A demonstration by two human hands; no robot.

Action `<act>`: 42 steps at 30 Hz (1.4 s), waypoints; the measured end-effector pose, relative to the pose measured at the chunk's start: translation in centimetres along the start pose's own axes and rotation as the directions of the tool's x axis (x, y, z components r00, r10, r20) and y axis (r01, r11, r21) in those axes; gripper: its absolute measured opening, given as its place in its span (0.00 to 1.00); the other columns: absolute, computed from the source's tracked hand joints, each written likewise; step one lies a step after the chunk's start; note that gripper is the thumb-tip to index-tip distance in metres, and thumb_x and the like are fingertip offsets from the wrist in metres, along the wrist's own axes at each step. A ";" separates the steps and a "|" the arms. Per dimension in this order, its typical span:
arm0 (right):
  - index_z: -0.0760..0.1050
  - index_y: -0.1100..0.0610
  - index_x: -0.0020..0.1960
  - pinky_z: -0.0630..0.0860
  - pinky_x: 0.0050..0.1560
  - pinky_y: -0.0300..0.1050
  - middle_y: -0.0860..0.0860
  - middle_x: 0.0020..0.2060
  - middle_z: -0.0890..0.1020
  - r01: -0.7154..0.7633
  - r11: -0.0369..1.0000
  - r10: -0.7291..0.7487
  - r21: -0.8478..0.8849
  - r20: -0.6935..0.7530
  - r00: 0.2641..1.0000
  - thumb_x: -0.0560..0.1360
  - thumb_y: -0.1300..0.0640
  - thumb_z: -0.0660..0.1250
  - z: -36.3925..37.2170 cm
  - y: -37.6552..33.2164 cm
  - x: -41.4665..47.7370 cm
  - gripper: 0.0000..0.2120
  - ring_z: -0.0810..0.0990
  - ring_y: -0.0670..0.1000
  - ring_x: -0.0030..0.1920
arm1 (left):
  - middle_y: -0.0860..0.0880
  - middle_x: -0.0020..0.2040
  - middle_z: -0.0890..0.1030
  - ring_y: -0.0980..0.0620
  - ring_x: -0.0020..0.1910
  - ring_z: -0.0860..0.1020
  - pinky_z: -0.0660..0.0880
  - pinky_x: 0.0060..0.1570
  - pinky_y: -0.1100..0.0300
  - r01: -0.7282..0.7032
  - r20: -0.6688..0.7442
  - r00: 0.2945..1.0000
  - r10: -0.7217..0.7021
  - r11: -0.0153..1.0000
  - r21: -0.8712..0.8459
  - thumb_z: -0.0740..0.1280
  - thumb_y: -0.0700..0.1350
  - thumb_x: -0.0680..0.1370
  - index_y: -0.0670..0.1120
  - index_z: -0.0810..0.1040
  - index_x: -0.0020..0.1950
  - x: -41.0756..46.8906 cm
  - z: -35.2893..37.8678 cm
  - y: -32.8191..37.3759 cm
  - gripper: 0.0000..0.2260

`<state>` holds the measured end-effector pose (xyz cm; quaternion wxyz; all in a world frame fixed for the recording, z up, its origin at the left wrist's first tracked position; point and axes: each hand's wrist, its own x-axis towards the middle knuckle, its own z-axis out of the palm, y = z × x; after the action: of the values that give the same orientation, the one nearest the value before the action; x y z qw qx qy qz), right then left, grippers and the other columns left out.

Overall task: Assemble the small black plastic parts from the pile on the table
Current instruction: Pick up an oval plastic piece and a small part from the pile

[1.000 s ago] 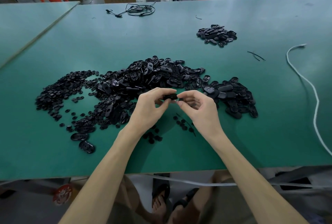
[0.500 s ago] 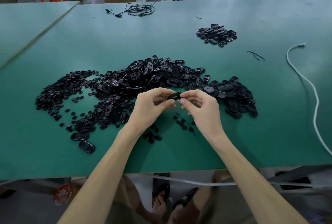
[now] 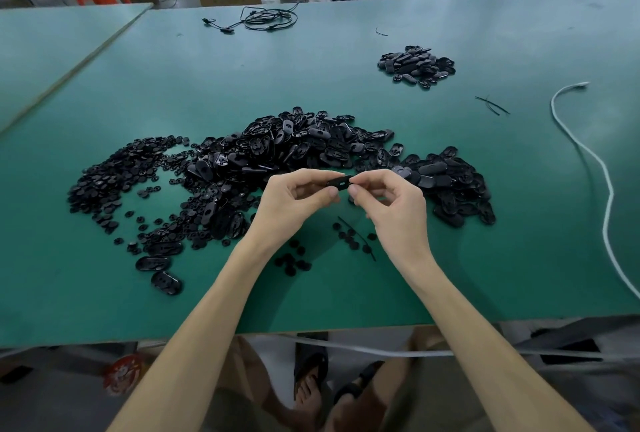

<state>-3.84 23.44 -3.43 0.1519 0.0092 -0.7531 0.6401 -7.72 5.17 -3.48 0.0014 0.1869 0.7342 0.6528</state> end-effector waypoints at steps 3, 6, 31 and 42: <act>0.83 0.51 0.49 0.83 0.53 0.50 0.46 0.43 0.86 0.008 1.000 -0.009 -0.005 -0.015 1.000 0.76 0.61 0.76 0.0 0.0 -0.1 0.06 0.86 0.49 0.46 | 0.46 0.51 0.88 0.49 0.48 0.87 0.81 0.54 0.60 0.006 0.007 1.000 -0.006 1.000 -0.003 0.74 0.35 0.78 0.41 0.85 0.60 0.0 0.1 0.0 0.11; 0.84 0.51 0.48 0.83 0.53 0.51 0.44 0.42 0.86 0.011 0.999 -0.012 -0.044 -0.013 1.000 0.76 0.60 0.76 0.1 -0.1 -0.1 0.06 0.86 0.48 0.45 | 0.45 0.50 0.88 0.50 0.47 0.86 0.81 0.53 0.61 0.012 0.022 1.000 -0.012 1.000 0.000 0.74 0.35 0.78 0.40 0.85 0.60 -0.1 0.1 0.0 0.11; 0.88 0.52 0.55 0.78 0.48 0.36 0.48 0.52 0.81 0.081 0.985 -0.080 -0.150 0.013 0.997 0.78 0.66 0.73 0.1 -0.5 -0.1 0.12 0.80 0.44 0.47 | 0.45 0.46 0.88 0.50 0.43 0.86 0.81 0.46 0.61 0.117 0.003 0.993 -0.117 0.988 -0.099 0.75 0.40 0.78 0.43 0.86 0.58 0.0 0.0 0.1 0.09; 0.84 0.50 0.63 0.81 0.50 0.42 0.49 0.58 0.80 0.074 0.986 -0.054 -0.151 0.133 0.990 0.80 0.67 0.69 0.5 -0.3 0.0 0.17 0.83 0.47 0.45 | 0.42 0.52 0.87 0.50 0.45 0.85 0.82 0.49 0.59 0.139 -0.047 0.988 -0.145 0.983 -0.120 0.69 0.37 0.82 0.40 0.83 0.60 0.1 -0.1 -0.1 0.08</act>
<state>-3.85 22.94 -3.17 0.1242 0.0628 -0.8082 0.5723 -7.90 5.08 -3.49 0.0384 0.1154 0.7062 0.6974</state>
